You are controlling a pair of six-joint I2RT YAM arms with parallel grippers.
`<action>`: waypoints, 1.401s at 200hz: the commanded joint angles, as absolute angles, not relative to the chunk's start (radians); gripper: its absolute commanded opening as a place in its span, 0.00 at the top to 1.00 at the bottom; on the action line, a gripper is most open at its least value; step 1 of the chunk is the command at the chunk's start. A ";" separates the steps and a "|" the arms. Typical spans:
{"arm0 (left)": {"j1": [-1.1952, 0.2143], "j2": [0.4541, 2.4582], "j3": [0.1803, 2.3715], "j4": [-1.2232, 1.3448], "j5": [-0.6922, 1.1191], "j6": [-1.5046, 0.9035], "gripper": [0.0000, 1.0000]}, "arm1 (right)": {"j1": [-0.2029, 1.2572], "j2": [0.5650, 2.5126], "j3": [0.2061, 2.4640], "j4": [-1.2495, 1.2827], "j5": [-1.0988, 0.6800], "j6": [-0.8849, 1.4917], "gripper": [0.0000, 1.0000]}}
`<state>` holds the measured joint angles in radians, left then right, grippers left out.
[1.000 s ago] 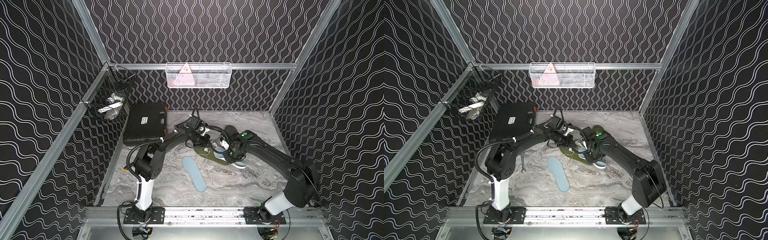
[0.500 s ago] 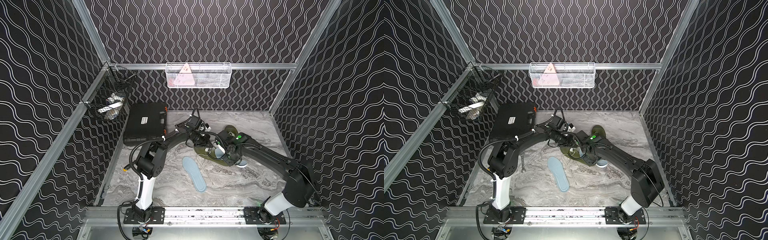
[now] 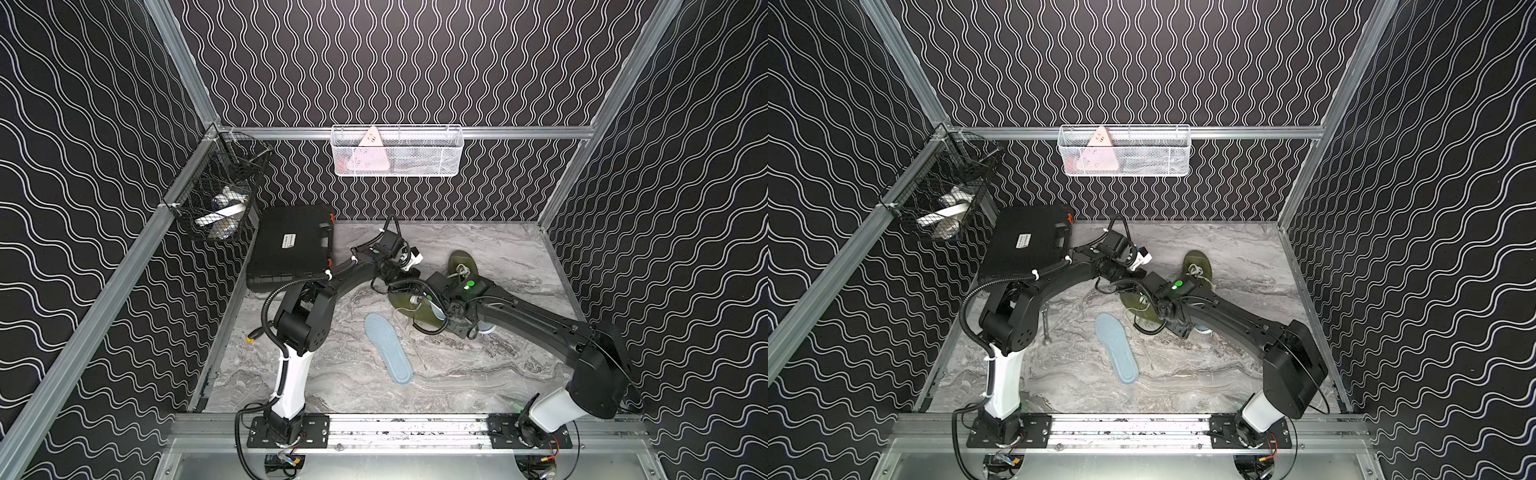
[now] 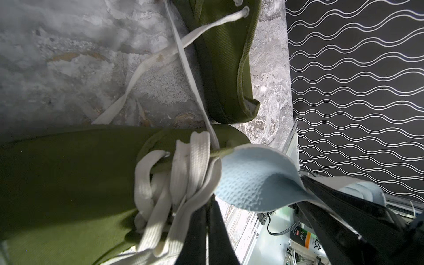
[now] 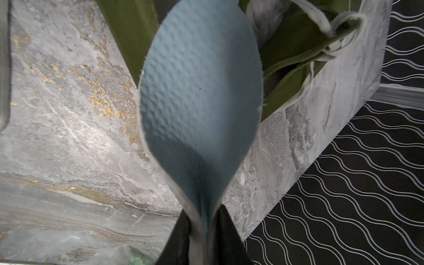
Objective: Insert the insole into the shoe
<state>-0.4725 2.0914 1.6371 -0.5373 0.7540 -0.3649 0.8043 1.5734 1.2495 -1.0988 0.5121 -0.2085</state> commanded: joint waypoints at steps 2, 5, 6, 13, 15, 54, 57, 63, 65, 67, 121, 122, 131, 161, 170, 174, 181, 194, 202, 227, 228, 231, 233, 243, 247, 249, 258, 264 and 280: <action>-0.464 2.095 1.646 -0.548 0.788 -0.342 1.00 | 0.815 1.570 1.239 -1.101 0.578 -0.252 0.78; -0.465 2.095 1.646 -0.548 0.790 -0.343 1.00 | 0.816 1.572 1.239 -1.101 0.581 -0.253 0.78; -0.464 2.095 1.647 -0.548 0.791 -0.343 1.00 | 0.817 1.572 1.239 -1.100 0.582 -0.254 0.78; -0.462 2.095 1.649 -0.550 0.791 -0.339 1.00 | 0.816 1.577 1.237 -1.103 0.593 -0.259 0.79; -0.462 2.095 1.648 -0.553 0.791 -0.338 1.00 | 0.817 1.578 1.238 -1.104 0.595 -0.259 0.79; -0.454 2.100 1.652 -0.563 0.805 -0.327 1.00 | 0.824 1.548 1.245 -1.080 0.589 -0.261 0.80; -0.455 2.101 1.651 -0.561 0.806 -0.328 1.00 | 0.825 1.544 1.244 -1.078 0.589 -0.264 0.80; -0.452 2.103 1.648 -0.555 0.817 -0.332 1.00 | 0.826 1.537 1.241 -1.072 0.591 -0.269 0.80; -0.452 2.103 1.647 -0.552 0.822 -0.334 1.00 | 0.827 1.536 1.240 -1.070 0.593 -0.271 0.80; -0.451 2.104 1.646 -0.549 0.827 -0.336 1.00 | 0.827 1.534 1.238 -1.068 0.595 -0.273 0.80; -0.411 2.104 1.599 -0.431 0.972 -0.409 1.00 | 0.831 1.493 1.165 -0.991 0.621 -0.337 0.81; -0.411 2.104 1.599 -0.430 0.973 -0.410 1.00 | 0.830 1.493 1.165 -0.990 0.622 -0.338 0.81; -0.408 2.106 1.600 -0.432 0.988 -0.411 1.00 | 0.830 1.494 1.160 -0.983 0.624 -0.347 0.81; -0.405 2.110 1.596 -0.420 1.021 -0.420 1.00 | 0.830 1.509 1.151 -0.962 0.626 -0.369 0.81; -0.407 2.112 1.597 -0.429 1.018 -0.414 1.00 | 0.830 1.516 1.153 -0.955 0.632 -0.375 0.81; -0.407 2.112 1.597 -0.432 1.019 -0.411 1.00 | 0.830 1.517 1.155 -0.953 0.632 -0.378 0.82; -0.406 2.114 1.594 -0.430 1.024 -0.413 1.00 | 0.830 1.522 1.157 -0.947 0.632 -0.383 0.82; -0.406 2.116 1.589 -0.420 1.025 -0.423 1.00 | 0.830 1.527 1.161 -0.936 0.627 -0.392 0.82; -0.406 2.118 1.584 -0.413 1.030 -0.431 1.00 | 0.830 1.536 1.163 -0.933 0.625 -0.396 0.82; -0.406 2.114 1.559 -0.361 1.035 -0.470 1.00 | 0.830 1.575 1.173 -0.923 0.616 -0.393 0.82; -0.406 2.114 1.558 -0.358 1.035 -0.471 1.00 | 0.830 1.576 1.174 -0.923 0.615 -0.392 0.82; -0.406 2.114 1.556 -0.353 1.038 -0.475 1.00 | 0.830 1.582 1.175 -0.921 0.613 -0.390 0.82; -0.406 2.113 1.552 -0.349 1.038 -0.478 1.00 | 0.830 1.585 1.176 -0.920 0.612 -0.390 0.82; -0.406 2.111 1.545 -0.337 1.042 -0.488 1.00 | 0.830 1.594 1.175 -0.910 0.608 -0.390 0.82; -0.406 2.111 1.543 -0.334 1.042 -0.493 1.00 | 0.830 1.597 1.175 -0.906 0.605 -0.390 0.82; -0.406 2.110 1.540 -0.331 1.043 -0.493 1.00 | 0.830 1.599 1.175 -0.903 0.604 -0.388 0.82; -0.407 2.107 1.532 -0.320 1.047 -0.501 1.00 | 0.828 1.603 1.174 -0.895 0.601 -0.388 0.82; -0.407 2.105 1.528 -0.315 1.049 -0.503 1.00 | 0.829 1.607 1.174 -0.889 0.601 -0.389 0.82; -0.406 2.102 1.520 -0.314 1.052 -0.502 1.00 | 0.827 1.617 1.183 -0.886 0.594 -0.390 0.81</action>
